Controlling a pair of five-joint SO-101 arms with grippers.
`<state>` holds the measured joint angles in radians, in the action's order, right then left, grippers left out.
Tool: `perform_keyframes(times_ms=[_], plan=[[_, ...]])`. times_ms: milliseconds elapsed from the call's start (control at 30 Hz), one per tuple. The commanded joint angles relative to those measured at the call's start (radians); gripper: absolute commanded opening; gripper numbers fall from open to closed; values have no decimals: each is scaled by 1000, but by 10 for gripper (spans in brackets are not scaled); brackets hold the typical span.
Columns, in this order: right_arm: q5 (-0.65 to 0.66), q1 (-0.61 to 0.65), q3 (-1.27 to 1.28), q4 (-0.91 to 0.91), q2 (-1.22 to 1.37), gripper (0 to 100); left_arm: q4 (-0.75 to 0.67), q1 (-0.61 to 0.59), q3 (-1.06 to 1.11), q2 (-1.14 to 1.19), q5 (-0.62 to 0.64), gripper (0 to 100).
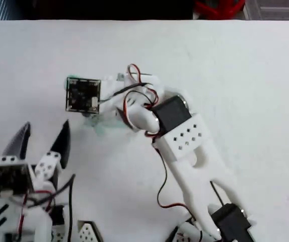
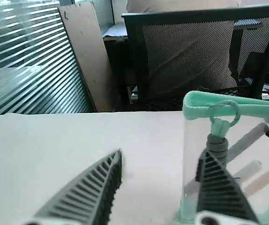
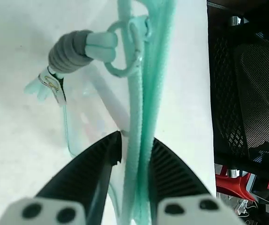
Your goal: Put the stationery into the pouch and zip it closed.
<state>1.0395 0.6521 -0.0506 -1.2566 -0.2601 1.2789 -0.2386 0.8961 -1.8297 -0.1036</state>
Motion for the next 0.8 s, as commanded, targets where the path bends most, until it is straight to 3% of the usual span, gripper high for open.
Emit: perform_keyframes(times_ms=[0,167,267,667,767], plan=[[-15,-4,0,16,-10,20,97,88,-94,7,35,185],[-15,2,-2,12,-10,20,-94,291,137,7,144,321],[-15,-5,-2,12,-10,20,-252,358,281,7,121,293],[-15,2,0,-2,-12,20,-560,286,505,5,172,273],[-15,2,2,-2,-12,20,-566,291,502,5,172,207]])
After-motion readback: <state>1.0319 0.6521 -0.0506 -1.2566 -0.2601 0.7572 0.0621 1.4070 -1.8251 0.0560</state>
